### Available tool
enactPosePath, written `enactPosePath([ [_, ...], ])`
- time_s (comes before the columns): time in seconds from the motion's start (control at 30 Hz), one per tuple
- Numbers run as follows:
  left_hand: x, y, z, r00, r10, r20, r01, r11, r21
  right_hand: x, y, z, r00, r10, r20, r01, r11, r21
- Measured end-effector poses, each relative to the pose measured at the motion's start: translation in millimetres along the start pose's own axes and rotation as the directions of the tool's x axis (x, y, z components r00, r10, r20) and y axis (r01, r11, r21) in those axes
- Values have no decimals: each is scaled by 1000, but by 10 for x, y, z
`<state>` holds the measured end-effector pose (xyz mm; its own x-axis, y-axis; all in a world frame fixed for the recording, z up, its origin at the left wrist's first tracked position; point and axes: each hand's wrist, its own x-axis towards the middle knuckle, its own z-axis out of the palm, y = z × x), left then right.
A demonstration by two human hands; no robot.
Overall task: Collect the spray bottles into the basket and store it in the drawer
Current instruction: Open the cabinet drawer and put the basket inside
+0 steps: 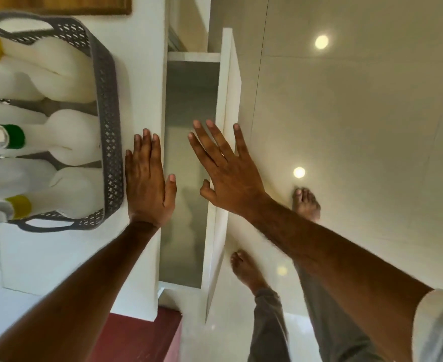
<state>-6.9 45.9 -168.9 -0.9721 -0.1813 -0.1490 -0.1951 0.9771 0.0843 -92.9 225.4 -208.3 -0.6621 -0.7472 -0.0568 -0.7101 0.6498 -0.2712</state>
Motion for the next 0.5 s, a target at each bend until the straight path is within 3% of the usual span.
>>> enactPosePath([
  [0.07, 32, -14, 70, 999, -31, 37, 28, 997, 78, -141, 70, -5, 999, 50, 21, -51, 998, 23],
  [0.13, -122, 134, -107, 987, -156, 41, 154, 987, 48, -264, 166, -479, 993, -102, 61, 106, 993, -56],
  [0.27, 21, 85, 28, 994, -45, 99, 32, 992, 122, -412, 530, -376, 992, -53, 113, 63, 994, -91],
  [0.5, 62, 47, -139, 974, -43, 223, 23, 996, 90, -582, 975, -636, 917, -230, 327, 284, 950, -127],
])
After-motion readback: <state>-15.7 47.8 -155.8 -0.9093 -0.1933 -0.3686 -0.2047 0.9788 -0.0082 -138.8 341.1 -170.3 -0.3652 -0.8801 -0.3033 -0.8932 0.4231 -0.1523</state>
